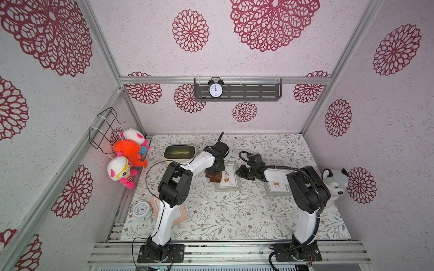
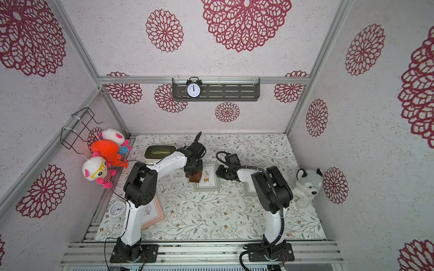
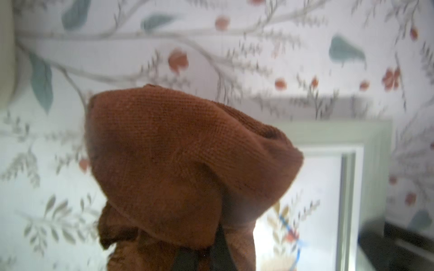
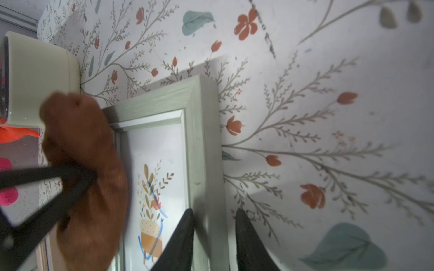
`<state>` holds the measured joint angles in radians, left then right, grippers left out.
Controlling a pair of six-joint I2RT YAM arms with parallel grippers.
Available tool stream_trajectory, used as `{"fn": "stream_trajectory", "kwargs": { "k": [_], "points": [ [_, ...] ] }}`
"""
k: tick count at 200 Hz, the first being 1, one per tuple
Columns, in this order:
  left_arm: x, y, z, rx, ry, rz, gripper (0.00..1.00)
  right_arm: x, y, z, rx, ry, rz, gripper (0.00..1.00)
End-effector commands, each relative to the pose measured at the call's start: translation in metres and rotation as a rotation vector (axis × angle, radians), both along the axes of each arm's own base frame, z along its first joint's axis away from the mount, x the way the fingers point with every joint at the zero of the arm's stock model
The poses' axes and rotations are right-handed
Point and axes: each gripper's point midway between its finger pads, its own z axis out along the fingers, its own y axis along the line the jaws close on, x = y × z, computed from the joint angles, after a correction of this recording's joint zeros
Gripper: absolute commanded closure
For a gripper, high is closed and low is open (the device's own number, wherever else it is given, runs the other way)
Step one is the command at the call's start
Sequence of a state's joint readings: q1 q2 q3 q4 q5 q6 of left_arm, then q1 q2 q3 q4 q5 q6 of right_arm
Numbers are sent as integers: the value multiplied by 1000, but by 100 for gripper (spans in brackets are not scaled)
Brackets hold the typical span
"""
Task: Wipe the picture frame with a cloth
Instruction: Wipe the dirt from the picture frame.
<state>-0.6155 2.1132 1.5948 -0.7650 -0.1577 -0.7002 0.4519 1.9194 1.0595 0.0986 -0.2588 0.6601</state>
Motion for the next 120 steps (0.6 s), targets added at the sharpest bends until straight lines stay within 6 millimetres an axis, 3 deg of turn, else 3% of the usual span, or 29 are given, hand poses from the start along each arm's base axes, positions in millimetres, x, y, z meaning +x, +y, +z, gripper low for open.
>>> {"fn": "stream_trajectory", "kwargs": {
  "k": [1,21,58,71,94,120],
  "points": [
    [-31,2,-18,-13,80,18,100,-35,-24,-35,-105,155,-25,69],
    [-5,8,-15,19,52,20,100,-33,-25,-35,-114,152,-25,69],
    [76,15,-3,36,-37,39,100,-27,-27,-37,-133,142,-31,69],
    [89,18,-4,41,-31,42,100,-27,-26,-39,-134,145,-30,70],
    [75,16,-9,37,12,33,100,-28,-26,-40,-128,149,-30,70],
    [17,11,-13,16,60,22,100,-30,-25,-37,-117,148,-27,70]
  ]
}}
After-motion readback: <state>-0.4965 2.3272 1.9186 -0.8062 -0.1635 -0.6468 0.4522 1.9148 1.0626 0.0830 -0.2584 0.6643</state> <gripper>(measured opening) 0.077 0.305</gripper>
